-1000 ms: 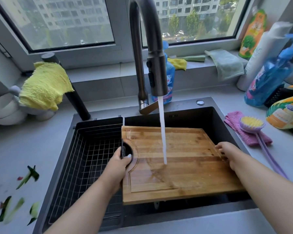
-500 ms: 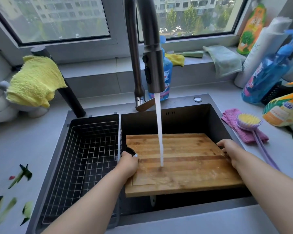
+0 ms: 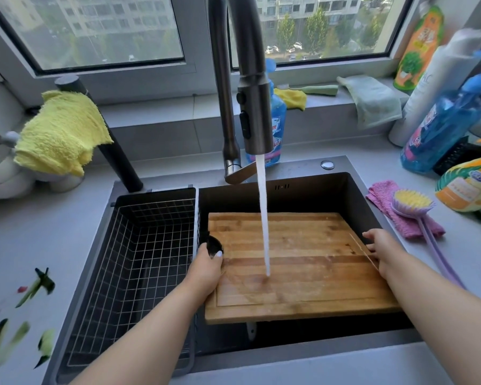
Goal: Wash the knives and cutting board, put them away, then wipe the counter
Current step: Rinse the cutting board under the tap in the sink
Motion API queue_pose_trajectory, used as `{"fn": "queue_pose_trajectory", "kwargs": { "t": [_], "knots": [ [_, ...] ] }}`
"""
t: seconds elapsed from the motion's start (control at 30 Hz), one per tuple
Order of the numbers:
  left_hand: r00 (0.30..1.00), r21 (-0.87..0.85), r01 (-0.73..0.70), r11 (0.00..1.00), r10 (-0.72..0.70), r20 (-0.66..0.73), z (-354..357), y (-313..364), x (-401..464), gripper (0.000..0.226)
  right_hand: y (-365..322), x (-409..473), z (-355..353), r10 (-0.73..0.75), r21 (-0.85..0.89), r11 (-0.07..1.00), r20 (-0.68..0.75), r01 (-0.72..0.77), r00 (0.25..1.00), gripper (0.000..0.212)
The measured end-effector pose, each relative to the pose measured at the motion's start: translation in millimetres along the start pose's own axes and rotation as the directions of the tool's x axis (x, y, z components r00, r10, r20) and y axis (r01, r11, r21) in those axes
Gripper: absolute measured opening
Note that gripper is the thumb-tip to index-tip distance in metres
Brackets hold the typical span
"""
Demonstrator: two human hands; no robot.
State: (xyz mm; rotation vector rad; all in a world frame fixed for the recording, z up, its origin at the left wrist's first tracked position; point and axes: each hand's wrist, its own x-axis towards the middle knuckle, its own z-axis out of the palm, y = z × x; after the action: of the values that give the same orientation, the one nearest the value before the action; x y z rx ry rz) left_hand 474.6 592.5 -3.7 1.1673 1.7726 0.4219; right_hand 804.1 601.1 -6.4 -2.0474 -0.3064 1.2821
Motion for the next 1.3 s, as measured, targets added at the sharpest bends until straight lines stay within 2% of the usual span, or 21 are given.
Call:
{"fn": "queue_pose_trajectory", "kwargs": {
  "t": [0.07,0.13,0.2,0.33,0.5,0.7,0.97,1.1,1.17,1.23,1.3],
  "knots": [
    [0.999,-0.129,-0.051,0.990,0.048,-0.026,-2,-1,-4,0.044,2,-1,0,0.002,0.067,0.998,0.016,-0.003,1.000,0.019],
    [0.999,-0.280,-0.027,0.960,0.018,-0.035,-3,-3,-4,0.047,3,3,-1,-0.006,0.122,0.993,-0.003,0.007,1.000,0.017],
    [0.999,-0.401,-0.005,0.916,-0.012,-0.042,-5,-5,-4,0.047,5,5,-1,-0.015,0.160,0.987,-0.002,0.016,1.000,0.024],
    [0.997,-0.488,-0.032,0.872,-0.007,-0.078,-11,2,-9,0.046,7,12,-4,0.031,0.178,0.983,0.021,-0.034,0.999,0.047],
    [0.992,-0.441,-0.068,0.895,0.013,-0.128,-31,9,-9,0.044,11,17,2,0.041,0.069,0.997,0.066,-0.046,0.997,0.056],
    [0.977,-0.373,-0.110,0.921,0.031,-0.213,-62,9,-10,0.045,21,11,24,0.086,0.002,0.996,0.212,-0.088,0.974,0.053],
    [0.941,-0.261,-0.206,0.943,0.118,-0.316,-98,11,-29,0.049,34,1,60,0.107,-0.051,0.994,0.303,-0.096,0.947,0.049],
    [0.949,-0.294,-0.187,0.937,0.095,-0.300,-101,8,-33,0.037,33,-4,62,0.084,-0.035,0.996,0.303,-0.077,0.949,0.049],
    [0.953,-0.297,-0.154,0.942,0.063,-0.297,-97,4,-35,0.040,26,-3,57,0.075,-0.020,0.997,0.279,-0.072,0.957,0.051],
    [0.961,-0.325,-0.113,0.939,0.021,-0.275,-90,1,-37,0.020,17,-5,50,0.082,-0.032,0.997,0.253,-0.077,0.964,0.055],
    [0.966,-0.345,-0.072,0.936,-0.020,-0.257,-80,-2,-37,0.018,7,-5,43,0.077,-0.054,0.996,0.224,-0.067,0.972,0.055]
  ]
}}
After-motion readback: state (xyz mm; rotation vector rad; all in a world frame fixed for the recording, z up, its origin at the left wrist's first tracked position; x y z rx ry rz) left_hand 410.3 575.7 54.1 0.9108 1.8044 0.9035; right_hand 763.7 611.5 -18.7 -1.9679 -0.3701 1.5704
